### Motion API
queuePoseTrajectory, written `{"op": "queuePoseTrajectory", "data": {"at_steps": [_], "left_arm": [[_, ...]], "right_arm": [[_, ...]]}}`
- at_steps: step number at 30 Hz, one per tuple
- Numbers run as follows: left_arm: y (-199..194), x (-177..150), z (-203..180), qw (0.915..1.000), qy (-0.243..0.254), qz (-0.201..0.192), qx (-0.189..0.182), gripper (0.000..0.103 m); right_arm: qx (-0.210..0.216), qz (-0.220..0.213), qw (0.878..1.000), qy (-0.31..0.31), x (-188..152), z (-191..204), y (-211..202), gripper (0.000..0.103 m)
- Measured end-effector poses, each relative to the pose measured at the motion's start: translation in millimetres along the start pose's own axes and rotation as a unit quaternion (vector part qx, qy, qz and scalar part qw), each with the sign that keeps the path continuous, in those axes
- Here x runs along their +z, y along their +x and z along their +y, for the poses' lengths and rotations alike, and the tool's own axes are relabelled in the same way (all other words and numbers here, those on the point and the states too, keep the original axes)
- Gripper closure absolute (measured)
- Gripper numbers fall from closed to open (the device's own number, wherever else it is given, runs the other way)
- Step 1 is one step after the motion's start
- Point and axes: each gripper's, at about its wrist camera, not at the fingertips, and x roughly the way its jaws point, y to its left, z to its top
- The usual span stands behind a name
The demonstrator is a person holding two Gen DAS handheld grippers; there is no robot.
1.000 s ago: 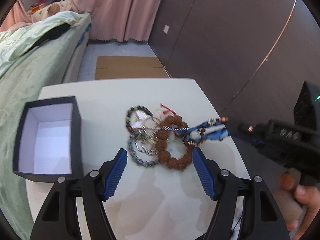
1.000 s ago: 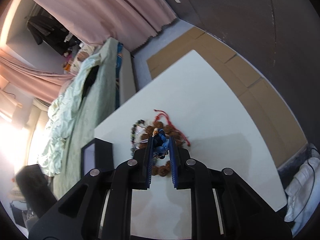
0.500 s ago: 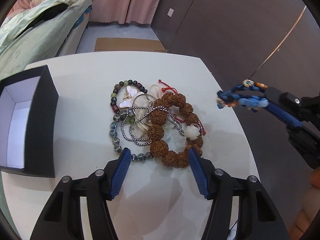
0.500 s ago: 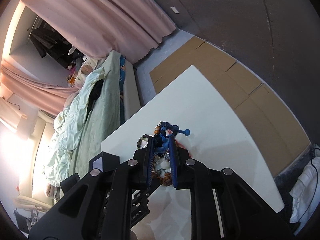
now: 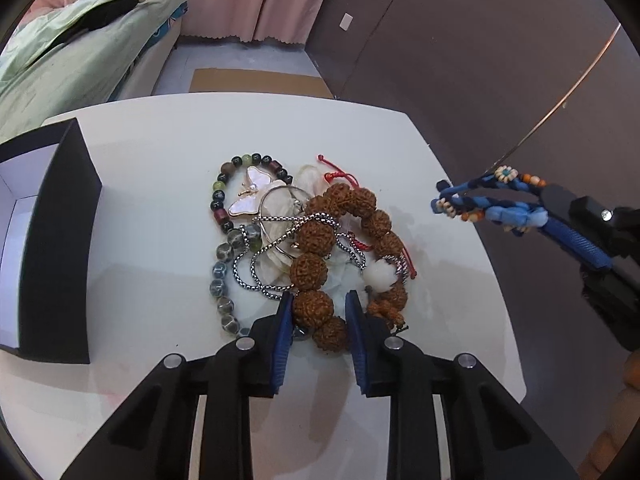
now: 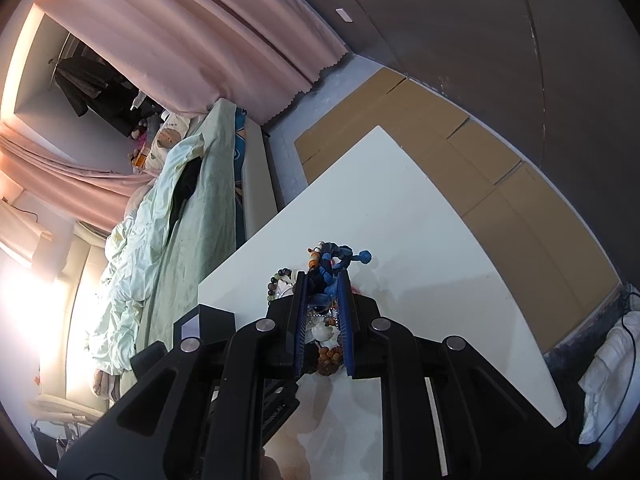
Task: Organize jewelry
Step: 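Lift the blue tassel with the right gripper while the left gripper grasps the brown bead bracelet, then carry the brown bracelet into the black box and open the left gripper while the right holds the tassel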
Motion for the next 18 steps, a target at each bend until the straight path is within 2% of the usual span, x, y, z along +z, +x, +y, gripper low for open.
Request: {"op": "queuePoseTrajectory", "data": {"at_steps": [1,4,7,13,17,18], "left_arm": [[-5,1,1,1.0000,-0.003,-0.003,-0.006,0.085],[-26,5,3,0.9990,-0.010,-0.015,-0.042,0.085],[-51,9,6,0.9975,-0.011,-0.040,-0.057,0.085],[-79,14,18,0.9929,-0.039,-0.055,-0.098,0.086],[-98,14,12,0.9936,-0.011,-0.087,-0.071,0.086],[-103,14,12,0.9929,-0.007,-0.093,-0.074,0.086]], "right_arm": [[-0.001,0.000,1.000,0.000,-1,1,0,0.087],[-0.001,0.001,1.000,-0.001,-3,1,0,0.087],[-0.002,0.001,1.000,-0.002,-4,2,0,0.087],[-0.003,0.007,1.000,-0.010,-9,7,0,0.087],[-0.003,0.012,1.000,-0.017,-11,9,2,0.087],[-0.003,0.013,1.000,-0.018,-12,10,3,0.087]]}}
